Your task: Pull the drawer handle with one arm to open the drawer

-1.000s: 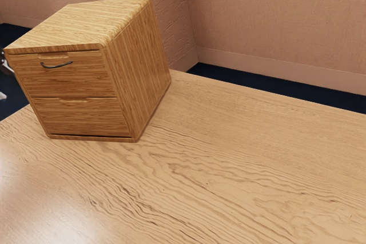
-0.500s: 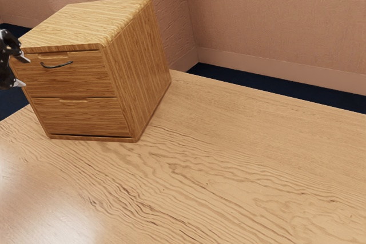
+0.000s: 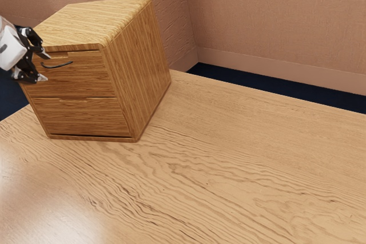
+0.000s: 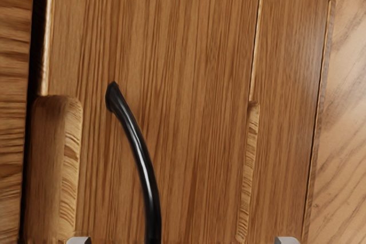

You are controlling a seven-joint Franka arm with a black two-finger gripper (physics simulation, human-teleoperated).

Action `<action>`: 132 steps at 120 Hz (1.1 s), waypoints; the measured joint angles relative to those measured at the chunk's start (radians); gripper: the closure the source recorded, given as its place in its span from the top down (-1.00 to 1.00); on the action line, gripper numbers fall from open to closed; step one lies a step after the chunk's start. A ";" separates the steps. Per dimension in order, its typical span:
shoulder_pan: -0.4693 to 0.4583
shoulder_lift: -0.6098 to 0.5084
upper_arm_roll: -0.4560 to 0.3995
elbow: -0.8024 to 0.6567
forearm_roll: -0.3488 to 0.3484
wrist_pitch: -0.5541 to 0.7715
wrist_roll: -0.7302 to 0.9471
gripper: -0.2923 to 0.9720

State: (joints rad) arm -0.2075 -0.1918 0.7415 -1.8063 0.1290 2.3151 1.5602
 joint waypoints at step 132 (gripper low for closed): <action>0.001 0.076 0.038 0.021 -0.110 0.031 -0.001 -0.50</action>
State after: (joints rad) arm -0.2062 -0.1157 0.7795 -1.7857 0.0188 2.3466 1.5589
